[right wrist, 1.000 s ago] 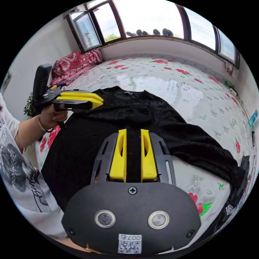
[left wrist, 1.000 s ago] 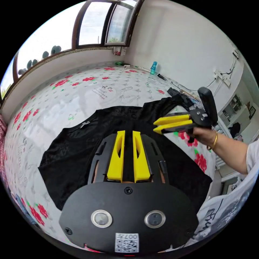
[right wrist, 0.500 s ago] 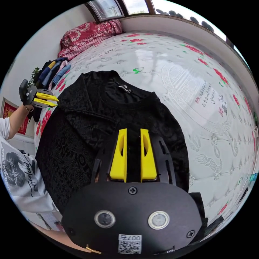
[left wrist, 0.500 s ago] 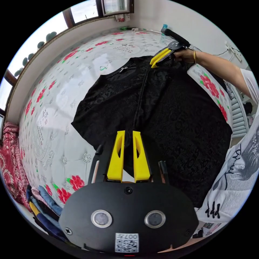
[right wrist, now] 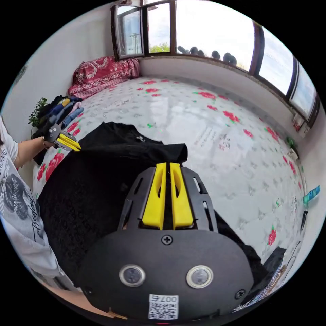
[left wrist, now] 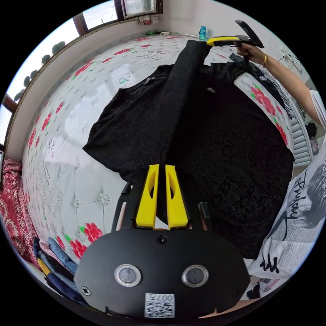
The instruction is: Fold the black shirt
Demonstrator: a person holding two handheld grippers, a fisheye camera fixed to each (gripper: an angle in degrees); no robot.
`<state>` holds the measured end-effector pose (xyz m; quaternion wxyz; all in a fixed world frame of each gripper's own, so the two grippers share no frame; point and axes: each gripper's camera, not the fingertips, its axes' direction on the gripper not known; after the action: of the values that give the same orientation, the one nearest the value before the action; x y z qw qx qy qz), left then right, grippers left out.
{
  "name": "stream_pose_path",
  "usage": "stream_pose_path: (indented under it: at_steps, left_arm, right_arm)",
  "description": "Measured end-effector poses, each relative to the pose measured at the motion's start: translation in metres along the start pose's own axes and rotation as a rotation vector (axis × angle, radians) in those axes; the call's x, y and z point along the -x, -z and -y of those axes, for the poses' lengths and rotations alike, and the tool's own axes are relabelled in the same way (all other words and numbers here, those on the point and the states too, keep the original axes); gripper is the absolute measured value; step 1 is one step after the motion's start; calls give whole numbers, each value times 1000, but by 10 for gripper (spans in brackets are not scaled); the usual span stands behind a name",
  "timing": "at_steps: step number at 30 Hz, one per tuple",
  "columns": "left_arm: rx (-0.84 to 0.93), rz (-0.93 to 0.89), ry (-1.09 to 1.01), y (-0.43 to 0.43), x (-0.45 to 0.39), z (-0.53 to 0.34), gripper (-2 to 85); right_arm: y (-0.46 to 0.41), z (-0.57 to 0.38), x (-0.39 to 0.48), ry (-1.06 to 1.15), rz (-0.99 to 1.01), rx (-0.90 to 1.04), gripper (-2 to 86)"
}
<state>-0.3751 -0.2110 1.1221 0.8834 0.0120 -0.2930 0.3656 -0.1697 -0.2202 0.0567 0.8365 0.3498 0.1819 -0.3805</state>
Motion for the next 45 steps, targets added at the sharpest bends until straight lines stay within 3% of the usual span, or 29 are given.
stream_pose_path:
  at_steps: [6,12,15,19,20,26,30,33,39,45]
  left_arm:
    - [54,31,-30,0,-2,-3,37]
    - [-31,77,23,22,0,-7,26]
    - [-3,48,60,5,3,-1,14]
    - [92,55,98,-27,6,-4,-3]
    - [73,75,130,-23,7,-7,-6]
    - [-78,89,212,12,-3,3,-9]
    - [-183,-61,137,14,-28,53,-9]
    - [-225,-108,63,8,-53,96,-9]
    - [-243,-110,-20,4,-93,142,-9]
    - [-174,-100,43,1,-87,110,-10]
  right_arm:
    - [-57,-67,-23,-146,101,238,3]
    - [-6,-69,-19,-168,111,3,9]
    - [-18,-49,-11,-124,112,-21,8]
    - [-70,-61,-8,-156,140,207,5]
    - [-57,-71,-10,-197,142,77,7]
    - [38,-161,-65,-575,33,-221,58]
    - [98,-267,-135,-941,-179,-217,87]
    - [126,-337,-177,-1181,-203,-292,94]
    - [115,-395,-215,-1389,-111,-404,84]
    - [109,-421,-213,-1488,-84,-577,18]
